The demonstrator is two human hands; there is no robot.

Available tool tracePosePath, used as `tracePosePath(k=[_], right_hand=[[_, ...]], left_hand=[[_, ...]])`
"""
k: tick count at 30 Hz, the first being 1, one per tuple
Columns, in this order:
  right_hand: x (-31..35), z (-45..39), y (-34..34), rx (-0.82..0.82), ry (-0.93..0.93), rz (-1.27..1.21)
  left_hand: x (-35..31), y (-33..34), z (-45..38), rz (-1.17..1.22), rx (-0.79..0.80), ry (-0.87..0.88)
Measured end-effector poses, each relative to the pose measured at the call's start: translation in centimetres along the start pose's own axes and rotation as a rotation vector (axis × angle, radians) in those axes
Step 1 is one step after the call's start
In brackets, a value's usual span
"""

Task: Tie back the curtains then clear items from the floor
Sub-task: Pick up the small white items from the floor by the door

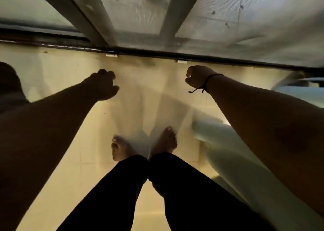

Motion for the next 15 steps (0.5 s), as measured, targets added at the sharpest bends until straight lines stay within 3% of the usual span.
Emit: tracePosePath(k=[6, 12, 15], right_hand=[[-0.1, -7.0, 3.1, -0.001, 0.022, -0.153], [-0.1, -11.7, 6.3, -0.067, -0.116, 0.022], [0.2, -12.4, 7.3, -0.129, -0.044, 0.023]], left_hand=[[1.9, 1.7, -7.0, -0.018, -0.073, 0.026], [3.7, 2.9, -11.9, -0.165, -0.164, 0.039], [4.0, 3.2, -13.3, -0.183, -0.18, 0.06]])
Point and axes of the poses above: each hand's wrist, its own z-axis away from the middle knuckle, its own y-axis out of the palm, x = y × z, the point moved 2 cm from there along -z, towards the middle knuckle, and after that the axes turned 11 degrees about z, right-handed, at the moved point
